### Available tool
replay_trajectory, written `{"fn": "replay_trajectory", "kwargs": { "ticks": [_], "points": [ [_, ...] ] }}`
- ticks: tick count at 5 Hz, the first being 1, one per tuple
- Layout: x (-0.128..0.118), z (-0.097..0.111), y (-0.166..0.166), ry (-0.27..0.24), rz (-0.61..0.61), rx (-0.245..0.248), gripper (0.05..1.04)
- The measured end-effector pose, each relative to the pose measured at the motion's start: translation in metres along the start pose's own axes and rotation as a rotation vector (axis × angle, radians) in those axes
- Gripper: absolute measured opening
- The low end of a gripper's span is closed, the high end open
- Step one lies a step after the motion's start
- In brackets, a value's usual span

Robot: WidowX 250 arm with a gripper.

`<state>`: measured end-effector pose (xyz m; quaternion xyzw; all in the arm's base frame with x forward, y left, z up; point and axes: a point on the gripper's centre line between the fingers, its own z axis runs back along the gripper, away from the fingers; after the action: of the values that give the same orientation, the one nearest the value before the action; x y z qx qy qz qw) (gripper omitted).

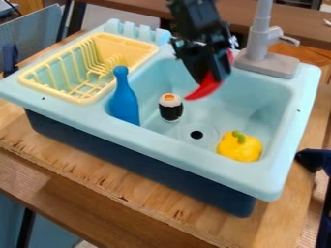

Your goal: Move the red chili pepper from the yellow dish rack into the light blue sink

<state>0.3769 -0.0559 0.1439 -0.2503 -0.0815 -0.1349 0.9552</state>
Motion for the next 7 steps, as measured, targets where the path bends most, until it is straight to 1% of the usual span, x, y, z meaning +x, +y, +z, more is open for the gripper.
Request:
{"fn": "replay_trajectory", "kwargs": {
  "ticks": [1,2,3,4,5,6,7],
  "points": [
    [0.001,-0.015,-0.004,0.066,-0.049,0.002,0.465],
    [-0.007,-0.03,0.002,0.145,-0.064,0.029,0.465],
    [-0.009,-0.034,0.002,0.194,-0.091,0.056,0.465],
    [-0.018,-0.043,0.005,0.24,-0.113,0.094,0.465],
    [-0.021,-0.049,0.008,0.272,-0.144,0.122,0.465],
    [-0.026,-0.058,0.015,0.321,-0.181,0.16,0.465],
    [-0.028,-0.062,0.021,0.343,-0.184,0.15,0.541]
  ]
}}
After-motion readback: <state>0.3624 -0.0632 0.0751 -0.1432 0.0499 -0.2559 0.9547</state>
